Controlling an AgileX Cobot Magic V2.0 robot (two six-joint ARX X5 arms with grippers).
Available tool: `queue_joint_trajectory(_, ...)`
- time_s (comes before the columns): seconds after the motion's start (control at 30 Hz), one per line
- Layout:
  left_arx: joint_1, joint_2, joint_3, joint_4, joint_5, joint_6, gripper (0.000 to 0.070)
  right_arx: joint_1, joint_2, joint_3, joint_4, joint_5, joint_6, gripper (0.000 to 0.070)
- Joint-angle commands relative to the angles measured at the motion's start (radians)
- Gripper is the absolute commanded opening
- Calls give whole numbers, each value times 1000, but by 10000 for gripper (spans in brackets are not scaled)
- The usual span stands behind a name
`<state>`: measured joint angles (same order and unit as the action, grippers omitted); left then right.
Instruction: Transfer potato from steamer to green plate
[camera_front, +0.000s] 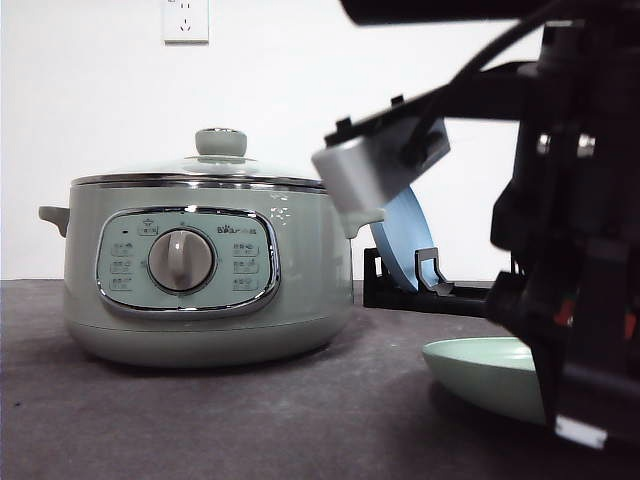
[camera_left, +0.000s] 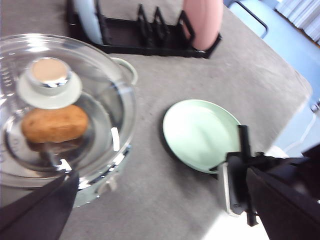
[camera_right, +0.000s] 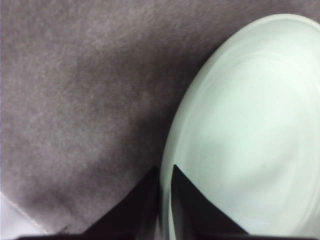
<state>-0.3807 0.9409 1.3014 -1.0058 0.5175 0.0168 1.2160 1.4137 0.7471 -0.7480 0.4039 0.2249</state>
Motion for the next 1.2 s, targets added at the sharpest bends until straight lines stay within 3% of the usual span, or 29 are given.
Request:
queue_joint_trajectory(0.0, -15, 8, 21, 3, 3, 23, 700, 13, 17, 11, 17, 1, 12, 104)
queue_joint_trajectory(0.2, -37, 9, 21, 3, 3, 36, 700, 13, 10, 16, 19, 23, 30, 393)
queue_joint_trajectory(0.33, -38, 9, 21, 3, 3, 40, 700, 13, -22, 24, 15, 22, 34, 492)
queue_joint_trajectory(0.67, -38, 14, 21, 4, 3, 47, 700, 6, -234, 150, -24, -111, 82, 498)
queue_joint_trajectory(1.17, -38, 17, 21, 54, 3, 42, 700, -103, -515, 598, -81, -224, 118, 498)
